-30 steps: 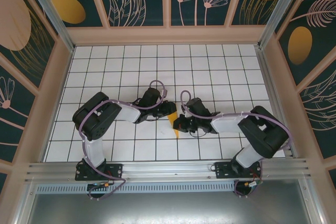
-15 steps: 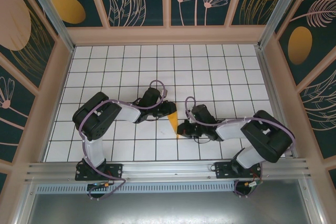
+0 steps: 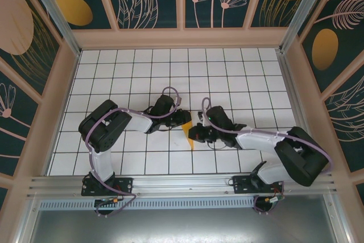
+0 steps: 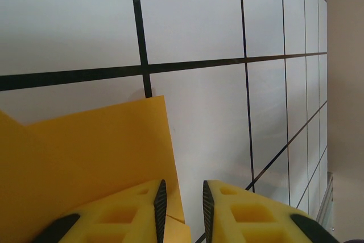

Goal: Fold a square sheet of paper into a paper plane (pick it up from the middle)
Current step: Fold the wing for the fifth time at the center of the table.

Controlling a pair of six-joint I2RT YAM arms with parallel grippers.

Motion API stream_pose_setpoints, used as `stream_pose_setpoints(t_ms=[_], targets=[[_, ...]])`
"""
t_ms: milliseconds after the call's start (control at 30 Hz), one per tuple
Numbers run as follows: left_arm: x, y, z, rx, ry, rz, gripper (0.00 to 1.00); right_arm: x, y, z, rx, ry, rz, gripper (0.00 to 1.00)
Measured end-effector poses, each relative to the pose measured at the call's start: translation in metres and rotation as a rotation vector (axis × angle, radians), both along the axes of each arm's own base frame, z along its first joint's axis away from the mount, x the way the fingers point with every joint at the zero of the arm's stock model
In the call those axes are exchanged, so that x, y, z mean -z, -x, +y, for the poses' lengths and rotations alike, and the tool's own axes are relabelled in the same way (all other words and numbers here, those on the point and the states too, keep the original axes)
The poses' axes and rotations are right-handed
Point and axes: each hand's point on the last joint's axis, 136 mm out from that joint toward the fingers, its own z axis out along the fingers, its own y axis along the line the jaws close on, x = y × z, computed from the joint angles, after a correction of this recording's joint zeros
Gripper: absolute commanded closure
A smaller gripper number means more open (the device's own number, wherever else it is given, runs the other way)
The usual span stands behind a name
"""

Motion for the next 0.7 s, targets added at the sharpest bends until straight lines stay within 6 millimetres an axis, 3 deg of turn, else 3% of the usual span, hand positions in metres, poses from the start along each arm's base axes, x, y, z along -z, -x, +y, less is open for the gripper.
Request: stream_pose_setpoints(t_ms=[133, 300, 433, 700], targets=[[0.000, 0.000, 0.000, 0.000, 0.000, -0.001, 0.73, 0.016, -0.012, 0.009, 0.002, 0.036, 0.015, 0.99], [0.000, 0.000, 0.000, 0.000, 0.000, -0.001, 0.73, 0.054, -0.001, -0.001, 0.007, 0.107, 0.096, 0.99], [0.000, 0.000, 0.000, -0.001, -0.002, -0.001, 0.73, 0.054, 0.007, -0.008, 0.026, 0.063, 0.083, 0.98], [0.000, 0.000, 0.000, -0.003, -0.005, -0.002, 0.73, 0.052, 0.057, -0.042, 0.010, 0.077, 0.118, 0.94]])
